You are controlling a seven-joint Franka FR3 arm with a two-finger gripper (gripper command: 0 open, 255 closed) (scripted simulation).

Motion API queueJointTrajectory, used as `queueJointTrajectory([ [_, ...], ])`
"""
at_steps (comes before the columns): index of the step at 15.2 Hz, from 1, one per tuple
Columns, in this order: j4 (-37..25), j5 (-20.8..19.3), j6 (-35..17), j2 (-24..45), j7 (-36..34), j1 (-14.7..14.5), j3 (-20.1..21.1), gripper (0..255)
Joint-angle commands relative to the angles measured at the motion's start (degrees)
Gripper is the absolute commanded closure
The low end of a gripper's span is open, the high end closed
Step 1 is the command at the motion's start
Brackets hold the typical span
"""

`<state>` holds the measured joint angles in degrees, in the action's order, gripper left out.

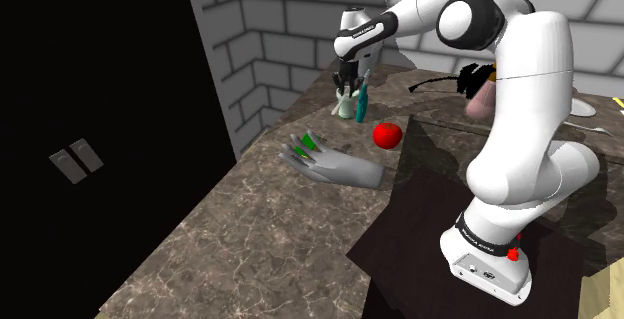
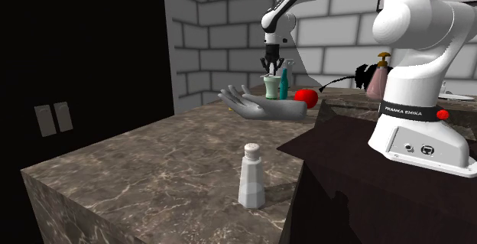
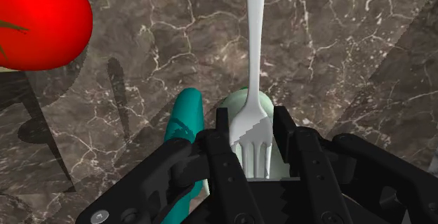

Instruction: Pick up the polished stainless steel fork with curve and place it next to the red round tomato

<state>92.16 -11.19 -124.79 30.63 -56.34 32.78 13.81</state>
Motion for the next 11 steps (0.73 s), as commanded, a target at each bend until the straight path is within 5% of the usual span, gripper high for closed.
queueJointTrajectory([
  [1, 0.47, -0.23, -1.16, 0.70, -0.09, -0.01, -0.14, 255],
  [11, 1.99, -1.57, -6.72, 4.82, -1.09, -0.50, -0.99, 255],
])
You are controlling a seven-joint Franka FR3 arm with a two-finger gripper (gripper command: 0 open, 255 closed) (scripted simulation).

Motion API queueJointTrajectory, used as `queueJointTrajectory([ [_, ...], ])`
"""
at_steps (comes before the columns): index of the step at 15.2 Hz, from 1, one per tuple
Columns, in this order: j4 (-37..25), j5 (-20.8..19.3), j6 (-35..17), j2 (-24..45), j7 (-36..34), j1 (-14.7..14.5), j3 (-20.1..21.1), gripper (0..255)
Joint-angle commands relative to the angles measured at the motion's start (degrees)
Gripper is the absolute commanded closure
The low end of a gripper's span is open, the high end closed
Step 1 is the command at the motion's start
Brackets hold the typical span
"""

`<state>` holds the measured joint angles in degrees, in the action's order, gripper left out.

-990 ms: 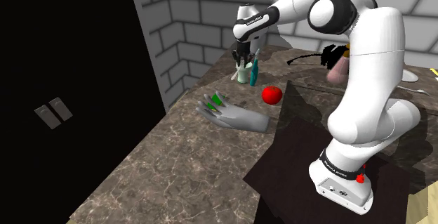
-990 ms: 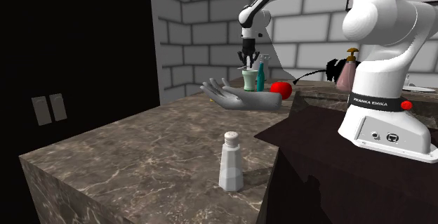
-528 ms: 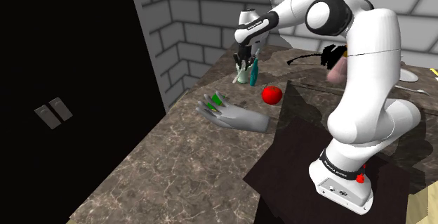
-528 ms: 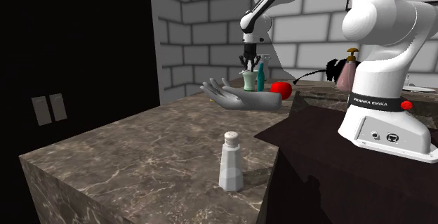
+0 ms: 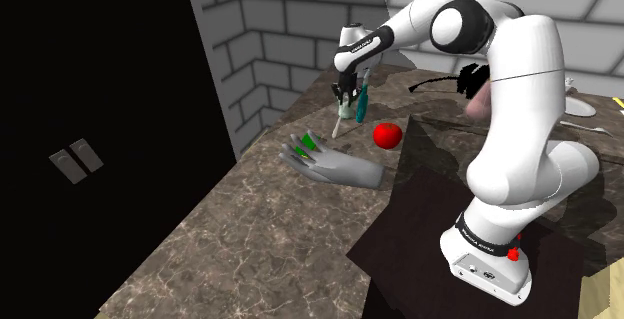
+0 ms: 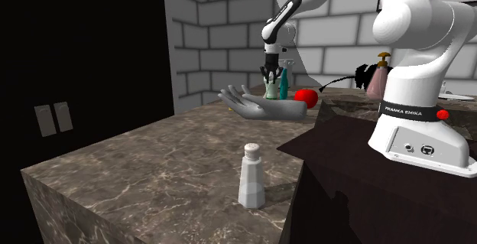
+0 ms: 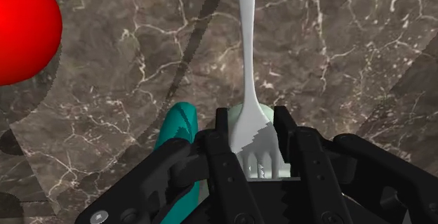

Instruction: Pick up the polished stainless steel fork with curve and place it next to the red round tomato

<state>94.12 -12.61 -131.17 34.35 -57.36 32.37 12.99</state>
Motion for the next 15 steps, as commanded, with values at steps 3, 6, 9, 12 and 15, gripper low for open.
queueJointTrajectory([
  [3, 0.21, -0.57, -1.91, 2.49, -0.38, -0.26, -0.46, 255],
  [6, 0.28, -0.99, -3.42, 3.96, -0.68, -0.46, -0.77, 255],
  [9, 0.23, -1.40, -4.88, 5.49, -0.98, -0.68, -1.10, 255],
  [12, 0.05, -1.80, -6.29, 7.08, -1.27, -0.91, -1.44, 255],
  [15, 2.28, -2.97, -7.10, 3.57, -2.97, -1.97, -1.87, 0],
])
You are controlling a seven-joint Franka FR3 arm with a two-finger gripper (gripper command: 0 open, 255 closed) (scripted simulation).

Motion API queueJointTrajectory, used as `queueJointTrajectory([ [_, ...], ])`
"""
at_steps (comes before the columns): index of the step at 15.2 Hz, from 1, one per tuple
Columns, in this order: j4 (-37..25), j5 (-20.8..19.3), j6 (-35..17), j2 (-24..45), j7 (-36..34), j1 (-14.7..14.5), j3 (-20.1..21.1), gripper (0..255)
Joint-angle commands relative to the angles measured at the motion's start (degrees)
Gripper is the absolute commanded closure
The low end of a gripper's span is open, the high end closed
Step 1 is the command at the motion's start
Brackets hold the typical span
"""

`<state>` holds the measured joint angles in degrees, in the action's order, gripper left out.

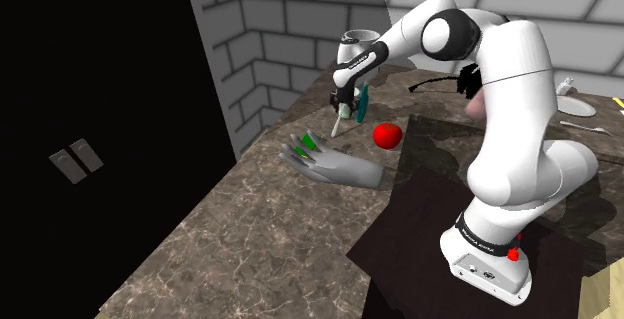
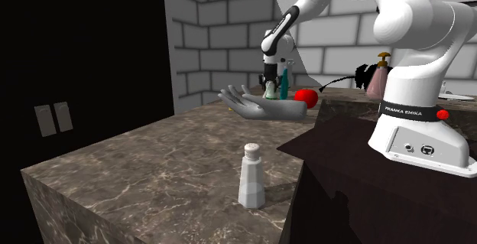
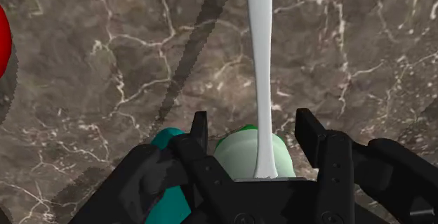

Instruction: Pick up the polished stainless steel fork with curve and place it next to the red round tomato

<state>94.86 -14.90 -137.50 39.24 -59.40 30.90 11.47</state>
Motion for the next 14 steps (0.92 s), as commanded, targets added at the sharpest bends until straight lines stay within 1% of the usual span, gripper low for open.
queueJointTrajectory([
  [1, 3.89, -2.04, -1.87, -3.72, -2.66, -1.57, -1.09, 0],
  [4, 10.37, -6.90, -4.49, -10.62, -8.58, -5.27, -3.47, 0],
  [7, 15.74, -12.70, -5.82, -16.73, -15.21, -9.28, -5.77, 0],
  [14, 14.21, -14.35, -8.94, -12.15, -16.26, -9.24, -6.90, 0],
])
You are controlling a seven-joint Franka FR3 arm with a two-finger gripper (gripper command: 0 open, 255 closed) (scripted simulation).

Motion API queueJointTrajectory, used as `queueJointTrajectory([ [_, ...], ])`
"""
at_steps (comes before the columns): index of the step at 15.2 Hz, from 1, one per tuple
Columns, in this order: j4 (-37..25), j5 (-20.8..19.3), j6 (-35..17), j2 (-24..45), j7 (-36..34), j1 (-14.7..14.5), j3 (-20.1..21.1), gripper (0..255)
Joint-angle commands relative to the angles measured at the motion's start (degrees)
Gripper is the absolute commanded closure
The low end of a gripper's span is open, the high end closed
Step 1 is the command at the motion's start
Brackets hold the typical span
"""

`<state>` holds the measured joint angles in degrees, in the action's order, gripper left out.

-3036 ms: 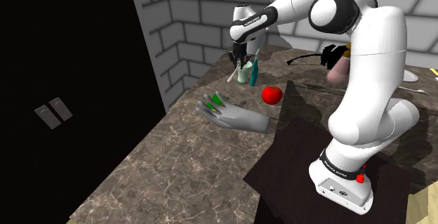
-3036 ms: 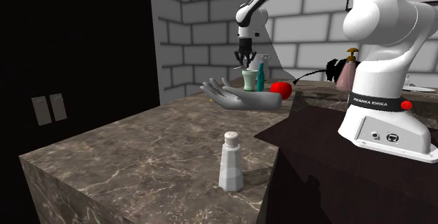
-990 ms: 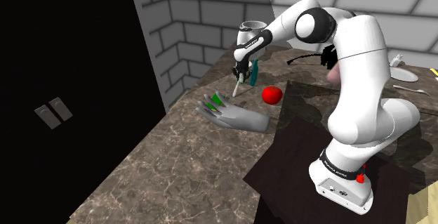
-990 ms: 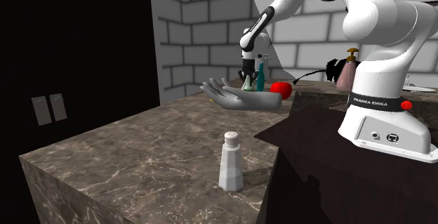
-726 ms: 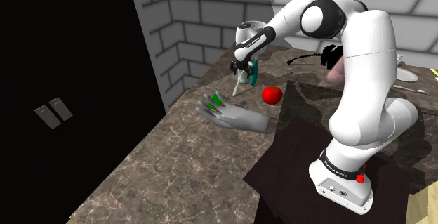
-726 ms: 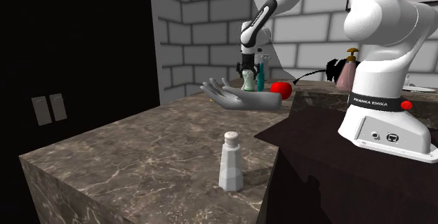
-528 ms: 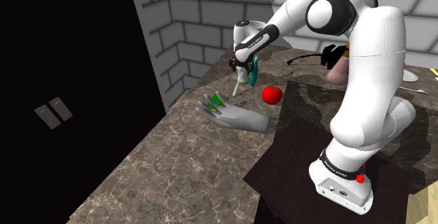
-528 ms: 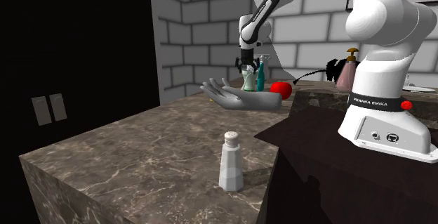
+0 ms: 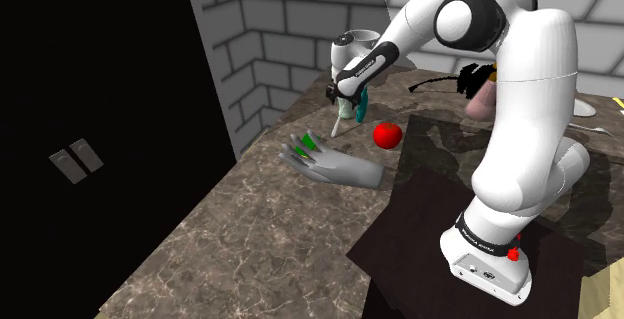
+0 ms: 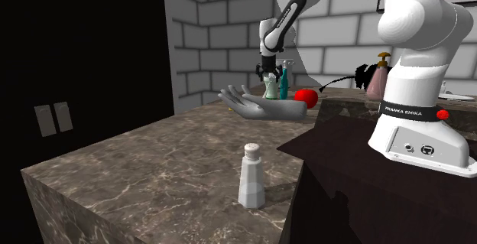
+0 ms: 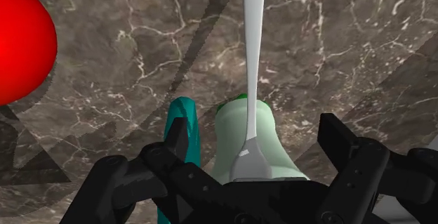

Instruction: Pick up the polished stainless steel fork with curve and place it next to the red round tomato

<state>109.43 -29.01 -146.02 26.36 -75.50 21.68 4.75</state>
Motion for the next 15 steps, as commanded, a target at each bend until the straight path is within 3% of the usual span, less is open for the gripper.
queueJointTrajectory([
  [1, -0.51, -0.37, -0.66, 1.12, -0.24, -0.03, -0.28, 0],
  [8, -0.50, -0.36, -0.66, 1.12, -0.24, -0.03, -0.28, 0],
  [9, -0.50, -0.36, -0.66, 1.12, -0.24, -0.03, -0.28, 255],
  [15, -0.49, -0.36, -0.66, 1.11, -0.24, -0.03, -0.29, 255],
])
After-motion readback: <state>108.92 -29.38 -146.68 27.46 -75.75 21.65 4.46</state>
